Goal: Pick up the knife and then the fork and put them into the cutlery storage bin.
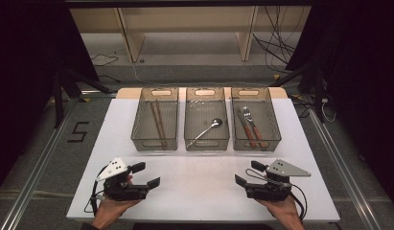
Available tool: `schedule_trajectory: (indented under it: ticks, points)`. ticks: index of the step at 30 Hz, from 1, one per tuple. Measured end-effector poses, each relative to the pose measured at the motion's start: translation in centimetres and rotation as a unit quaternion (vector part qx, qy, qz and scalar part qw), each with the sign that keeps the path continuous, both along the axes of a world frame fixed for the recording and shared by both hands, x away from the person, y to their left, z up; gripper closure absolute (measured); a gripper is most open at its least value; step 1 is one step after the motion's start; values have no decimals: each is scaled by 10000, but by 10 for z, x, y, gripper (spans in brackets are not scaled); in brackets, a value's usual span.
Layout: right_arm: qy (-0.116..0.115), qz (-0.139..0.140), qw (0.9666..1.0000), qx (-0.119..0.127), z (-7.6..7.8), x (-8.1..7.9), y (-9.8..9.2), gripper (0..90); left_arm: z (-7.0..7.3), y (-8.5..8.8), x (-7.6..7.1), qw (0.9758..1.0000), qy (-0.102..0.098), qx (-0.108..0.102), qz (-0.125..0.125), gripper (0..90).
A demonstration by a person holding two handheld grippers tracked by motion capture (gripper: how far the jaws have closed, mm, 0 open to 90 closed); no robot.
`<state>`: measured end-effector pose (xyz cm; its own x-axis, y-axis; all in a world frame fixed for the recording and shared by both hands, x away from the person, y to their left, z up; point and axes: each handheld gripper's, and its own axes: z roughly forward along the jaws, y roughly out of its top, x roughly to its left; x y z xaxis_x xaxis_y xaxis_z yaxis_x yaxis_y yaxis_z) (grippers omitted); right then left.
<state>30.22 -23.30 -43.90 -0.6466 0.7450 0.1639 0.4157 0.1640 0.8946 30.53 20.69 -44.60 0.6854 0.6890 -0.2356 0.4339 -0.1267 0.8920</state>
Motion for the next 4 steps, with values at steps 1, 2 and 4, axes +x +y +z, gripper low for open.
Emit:
schedule_trajectory:
  ticks: [1,2,4]
  points:
    - [-2,-3,10000,-3,0,0,0,198,0,0,0,10000,0,0,-1,154]
    - [-2,0,10000,-7,0,0,0,198,0,0,0,10000,-7,5,3,154]
    - [3,-6,10000,3,0,0,0,198,0,0,0,10000,-5,2,0,154]
